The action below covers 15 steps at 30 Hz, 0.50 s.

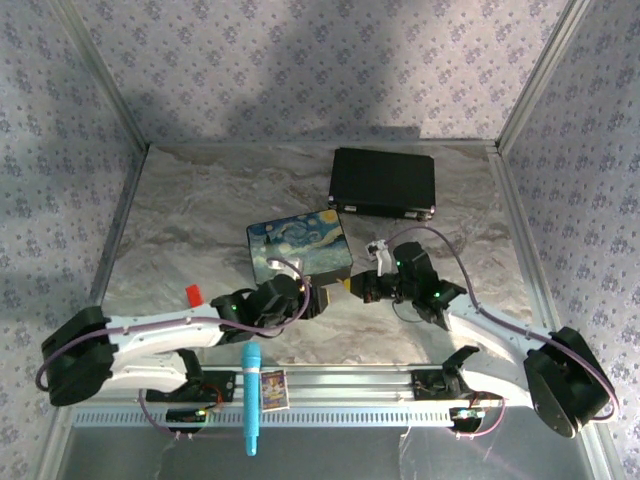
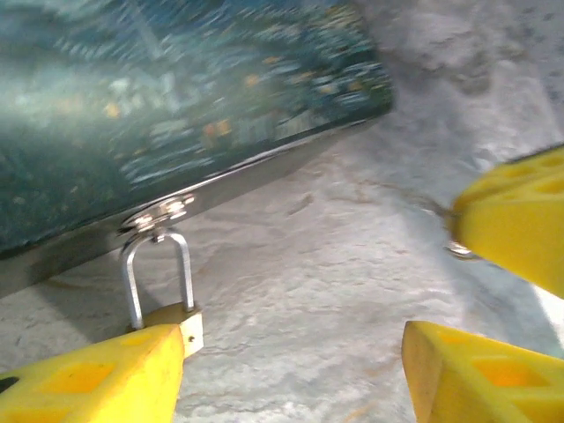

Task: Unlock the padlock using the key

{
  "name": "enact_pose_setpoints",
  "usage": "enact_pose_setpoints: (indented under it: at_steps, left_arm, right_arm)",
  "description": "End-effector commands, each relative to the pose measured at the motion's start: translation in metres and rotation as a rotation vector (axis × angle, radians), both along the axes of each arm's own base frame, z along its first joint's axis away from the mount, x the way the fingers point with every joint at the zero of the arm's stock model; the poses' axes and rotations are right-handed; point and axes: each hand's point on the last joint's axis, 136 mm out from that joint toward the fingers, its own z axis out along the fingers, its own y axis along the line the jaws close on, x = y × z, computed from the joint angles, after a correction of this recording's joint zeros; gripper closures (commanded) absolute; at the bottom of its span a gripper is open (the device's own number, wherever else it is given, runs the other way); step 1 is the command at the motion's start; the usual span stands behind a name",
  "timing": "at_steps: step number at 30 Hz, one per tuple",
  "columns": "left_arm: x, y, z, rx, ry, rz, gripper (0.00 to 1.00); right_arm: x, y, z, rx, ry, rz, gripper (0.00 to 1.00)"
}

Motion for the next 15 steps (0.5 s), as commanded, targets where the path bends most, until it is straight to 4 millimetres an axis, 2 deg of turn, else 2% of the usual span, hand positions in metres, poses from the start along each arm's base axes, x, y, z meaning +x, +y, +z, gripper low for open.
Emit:
enact_pose_setpoints:
  at_steps: [1, 7, 15]
  left_arm:
    - [0.01, 0.011, -0.018, 0.006, 0.002, 0.115, 0.35]
    - [0.022, 0.027, -0.035, 0.052, -0.014, 0.236, 0.35]
    - [0.024, 0.006, -0.06, 0.04, 0.001, 0.185, 0.32]
  right_arm:
    - [0.0, -0.005, -0.008, -0.036, -0.013, -0.022, 1.0]
    - [-0.004, -0.009, -0.018, -0.05, -0.005, -0.033, 1.0]
    - [-0.006, -0.014, -0.027, -0.041, 0.007, -0.063, 1.0]
